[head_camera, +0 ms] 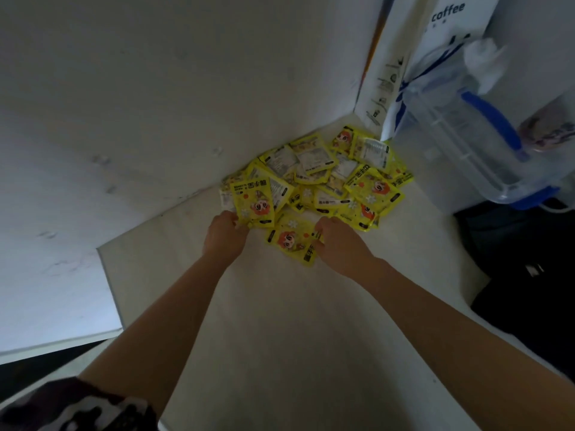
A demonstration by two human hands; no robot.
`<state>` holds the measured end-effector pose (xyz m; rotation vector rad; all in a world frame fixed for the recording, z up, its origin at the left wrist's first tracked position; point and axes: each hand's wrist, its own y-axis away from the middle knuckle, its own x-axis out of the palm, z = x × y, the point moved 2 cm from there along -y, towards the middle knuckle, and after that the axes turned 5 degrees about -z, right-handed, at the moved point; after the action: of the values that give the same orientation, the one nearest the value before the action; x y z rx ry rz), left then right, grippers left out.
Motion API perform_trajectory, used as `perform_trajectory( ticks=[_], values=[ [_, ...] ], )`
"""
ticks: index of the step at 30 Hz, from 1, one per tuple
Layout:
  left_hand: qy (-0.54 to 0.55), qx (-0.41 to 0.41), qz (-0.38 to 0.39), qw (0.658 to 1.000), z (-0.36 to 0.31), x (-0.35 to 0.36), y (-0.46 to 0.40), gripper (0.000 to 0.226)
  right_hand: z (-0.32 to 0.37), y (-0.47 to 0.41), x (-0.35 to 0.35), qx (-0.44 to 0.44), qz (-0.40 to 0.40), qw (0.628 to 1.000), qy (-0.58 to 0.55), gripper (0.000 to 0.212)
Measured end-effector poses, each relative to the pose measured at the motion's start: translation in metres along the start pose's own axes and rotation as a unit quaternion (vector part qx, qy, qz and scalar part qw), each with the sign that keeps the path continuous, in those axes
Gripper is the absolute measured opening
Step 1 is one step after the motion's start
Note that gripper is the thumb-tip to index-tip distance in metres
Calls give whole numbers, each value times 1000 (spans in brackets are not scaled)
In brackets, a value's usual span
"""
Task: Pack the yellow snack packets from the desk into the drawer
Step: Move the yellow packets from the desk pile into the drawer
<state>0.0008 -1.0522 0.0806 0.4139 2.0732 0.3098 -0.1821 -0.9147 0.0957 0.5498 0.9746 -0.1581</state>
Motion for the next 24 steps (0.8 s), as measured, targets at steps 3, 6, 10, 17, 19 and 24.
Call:
perform_trajectory(
  ticks=[3,6,10,17,19,24],
  values=[
    [20,-32,-24,999,-12,8,-13,42,7,-22,0,2,3,1000,11,41],
    [15,-65,-44,997,-20,16,-22,56,18,-39,4,-1,12,999,47,47],
    [-9,-107,-68,992,-27,21,-31,85,25,-53,19,-1,10,994,112,64],
    [-31,-89,-92,991,-23,25,-28,76,27,-48,34,4,-15,993,120,58],
    [-23,-89,-91,992,-18,25,-23,74,26,-47,36,15,-1,993,116,57],
    [19,-107,-75,991,-3,22,-7,70,21,-37,35,49,48,994,89,60]
  ],
)
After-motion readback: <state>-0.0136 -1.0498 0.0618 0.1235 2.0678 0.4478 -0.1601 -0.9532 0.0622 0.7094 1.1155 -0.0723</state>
